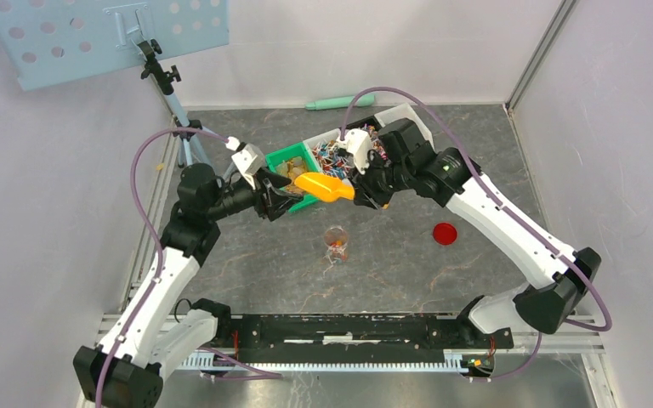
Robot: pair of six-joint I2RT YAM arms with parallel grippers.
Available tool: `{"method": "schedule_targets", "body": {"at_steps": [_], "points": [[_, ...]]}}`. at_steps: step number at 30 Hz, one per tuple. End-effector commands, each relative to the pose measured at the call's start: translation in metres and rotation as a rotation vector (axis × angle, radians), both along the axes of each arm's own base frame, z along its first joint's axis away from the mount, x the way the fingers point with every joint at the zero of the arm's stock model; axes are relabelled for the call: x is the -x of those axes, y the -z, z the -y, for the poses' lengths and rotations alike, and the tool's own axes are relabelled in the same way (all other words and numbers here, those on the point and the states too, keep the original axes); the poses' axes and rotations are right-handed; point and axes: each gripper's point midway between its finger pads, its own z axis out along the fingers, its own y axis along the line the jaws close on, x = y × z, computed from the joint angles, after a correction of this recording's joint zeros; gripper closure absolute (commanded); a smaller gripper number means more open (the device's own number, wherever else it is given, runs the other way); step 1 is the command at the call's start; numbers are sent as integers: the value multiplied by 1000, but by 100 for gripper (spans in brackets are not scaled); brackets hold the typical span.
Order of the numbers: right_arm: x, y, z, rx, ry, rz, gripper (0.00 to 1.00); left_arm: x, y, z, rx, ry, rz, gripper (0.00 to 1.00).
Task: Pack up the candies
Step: Adjust the spatula.
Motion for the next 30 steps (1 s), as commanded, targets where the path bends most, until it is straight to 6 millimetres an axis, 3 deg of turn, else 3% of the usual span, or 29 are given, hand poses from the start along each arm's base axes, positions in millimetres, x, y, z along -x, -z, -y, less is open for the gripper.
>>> {"method": "schedule_targets", "body": {"at_steps": [1,5,14,21,27,30], "points": [[10,-7,-7,-56,-94,42,100,22,-39,24,-80,311,319,35],[18,-12,-3,-76,-131,76,100,35,-30,33,-140,420,328,30],[26,-34,-4,-138,-181,150,100,48,5,68,-286,548,283,39],[34,-58,-5,-219,-201,214,100,44,16,69,-311,538,266,52],[38,-62,-7,-279,-206,239,100,44,17,66,-314,511,284,54],[41,-65,-12,-325,-214,236,100,43,20,66,-311,501,278,60]]}}
